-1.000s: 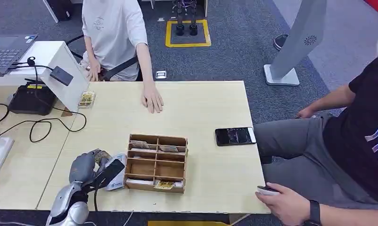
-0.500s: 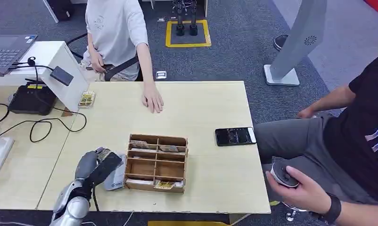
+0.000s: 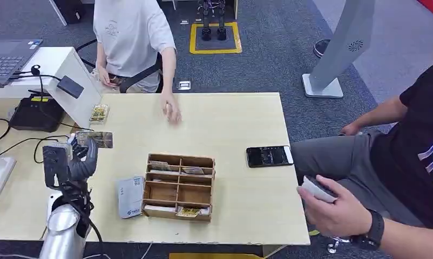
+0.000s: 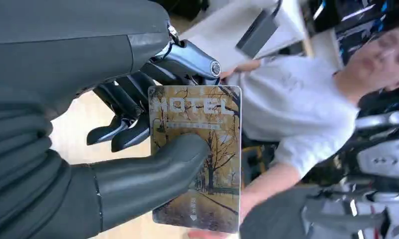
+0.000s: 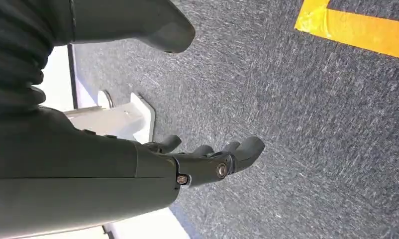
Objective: Pass the card to the sensor for recognition and then transmit it.
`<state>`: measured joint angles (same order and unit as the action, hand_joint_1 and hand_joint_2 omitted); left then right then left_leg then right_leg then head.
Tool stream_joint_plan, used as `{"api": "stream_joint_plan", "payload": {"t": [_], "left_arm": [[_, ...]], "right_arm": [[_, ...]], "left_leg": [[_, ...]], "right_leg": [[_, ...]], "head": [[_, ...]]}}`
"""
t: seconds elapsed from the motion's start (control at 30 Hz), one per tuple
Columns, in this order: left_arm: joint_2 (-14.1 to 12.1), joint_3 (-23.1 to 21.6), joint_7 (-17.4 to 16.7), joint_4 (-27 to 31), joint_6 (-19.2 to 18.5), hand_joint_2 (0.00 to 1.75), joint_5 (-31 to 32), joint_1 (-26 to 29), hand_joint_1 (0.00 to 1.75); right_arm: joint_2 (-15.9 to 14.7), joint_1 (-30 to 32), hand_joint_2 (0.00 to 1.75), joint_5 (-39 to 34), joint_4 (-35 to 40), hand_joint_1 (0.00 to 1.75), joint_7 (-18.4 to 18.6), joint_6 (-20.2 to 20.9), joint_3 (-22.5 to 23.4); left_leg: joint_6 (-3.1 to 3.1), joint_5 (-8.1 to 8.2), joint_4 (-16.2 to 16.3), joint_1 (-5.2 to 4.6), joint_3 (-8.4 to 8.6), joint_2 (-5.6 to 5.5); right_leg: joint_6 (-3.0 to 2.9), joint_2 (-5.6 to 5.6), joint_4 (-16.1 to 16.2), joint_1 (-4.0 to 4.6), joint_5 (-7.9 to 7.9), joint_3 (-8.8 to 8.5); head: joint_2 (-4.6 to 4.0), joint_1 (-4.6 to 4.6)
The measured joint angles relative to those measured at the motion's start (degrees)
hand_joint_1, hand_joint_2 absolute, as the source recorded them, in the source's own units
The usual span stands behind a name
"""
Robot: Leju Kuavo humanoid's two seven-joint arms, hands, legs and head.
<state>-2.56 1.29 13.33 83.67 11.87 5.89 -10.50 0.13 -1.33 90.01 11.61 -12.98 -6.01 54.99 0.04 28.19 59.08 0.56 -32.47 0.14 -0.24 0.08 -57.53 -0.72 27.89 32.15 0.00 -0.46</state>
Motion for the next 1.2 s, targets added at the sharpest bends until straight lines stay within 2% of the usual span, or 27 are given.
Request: {"api": "stream_joint_plan", "payload": {"t": [0.1, 0.17, 0.23, 0.4, 0.6, 0.8, 0.97, 1.0, 1.2], "left_arm": [[-0.83, 0.06, 1.22, 0.06, 5.38, 1.75, 9.0, -1.54, 1.75], [-2.03, -0.02, 2.18, -0.24, 10.89, 1.75, 20.38, -2.72, 1.75], [-3.3, -0.15, 2.42, -1.72, 14.17, 1.75, 27.3, -4.3, 1.75], [-5.73, -1.14, 2.27, -7.44, 21.29, 1.75, 39.32, -8.14, 1.75], [-6.84, -2.06, 2.05, -12.86, 22.4, 1.75, 41.35, -11.44, 1.75], [-7.19, -2.65, 2.34, -14.73, 22.92, 1.75, 41.5, -12.38, 1.75], [-7.32, -3.35, 2.53, -15.43, 22.38, 1.75, 40.78, -12.94, 1.75], [-7.37, -3.61, 2.56, -15.45, 22.18, 1.75, 40.23, -12.97, 0.0], [-7.32, -3.96, 2.97, -15.37, 18.84, 1.75, 32.17, -13.07, 0.0]], "right_arm": [[0.0, -0.04, 1.75, 0.0, 0.0, 0.0, 0.37, 0.17, -0.59], [0.0, -0.06, 1.75, 0.0, 0.0, 0.0, 0.39, 0.2, -1.27], [0.0, -0.15, 1.75, 0.0, 0.0, 0.0, 0.31, 0.2, -1.81], [0.0, -0.44, 1.75, 0.0, -0.02, 0.0, -0.31, 0.09, -3.19], [0.0, -0.55, 1.75, -0.02, -0.07, 0.0, -0.11, -0.02, -4.13], [0.0, -0.5, 1.75, 0.0, -0.11, 0.0, 0.7, 0.17, -4.48], [0.0, -0.52, 1.75, -0.04, -0.13, 0.0, -0.11, 0.0, -4.55], [0.0, -0.53, 1.75, -0.04, -0.13, 0.0, -0.31, -0.04, -4.55], [0.0, -0.55, 1.75, -0.11, -0.22, 0.0, -0.72, -0.06, -4.55]], "left_leg": [[0.0, 0.0, 0.0, 0.0, 0.0, 0.01], [0.0, 0.0, 0.0, 0.0, 0.01, 0.01], [0.0, 0.0, 0.0, -0.01, 0.01, 0.01], [0.03, -0.03, 0.01, -0.01, 0.01, 0.01], [0.03, -0.03, 0.01, -0.02, 0.0, 0.04], [0.03, -0.02, 0.01, -0.02, -0.02, 0.04], [0.03, -0.02, 0.01, -0.02, -0.02, 0.04], [0.03, -0.02, 0.01, -0.02, -0.01, 0.05], [0.03, -0.02, 0.01, -0.02, -0.02, 0.04]], "right_leg": [[0.0, 0.0, -0.01, 0.0, 0.0, 0.0], [0.0, 0.02, -0.01, 0.0, 0.0, 0.01], [0.0, 0.01, -0.01, 0.0, 0.0, 0.01], [0.0, 0.01, -0.01, 0.0, 0.0, 0.02], [0.0, 0.04, -0.01, 0.0, -0.01, 0.03], [0.01, 0.05, 0.0, 0.0, -0.01, 0.06], [0.0, 0.05, -0.01, 0.0, -0.01, 0.07], [0.0, 0.05, -0.01, 0.0, -0.01, 0.07], [0.0, 0.05, -0.01, 0.0, -0.01, 0.06]], "head": [[0.0, 0.0], [0.0, 0.0], [0.0, 0.0], [0.0, 0.0], [0.0, 0.0], [0.02, 0.0], [0.0, 0.0], [0.0, 0.0], [0.0, 0.0]]}}
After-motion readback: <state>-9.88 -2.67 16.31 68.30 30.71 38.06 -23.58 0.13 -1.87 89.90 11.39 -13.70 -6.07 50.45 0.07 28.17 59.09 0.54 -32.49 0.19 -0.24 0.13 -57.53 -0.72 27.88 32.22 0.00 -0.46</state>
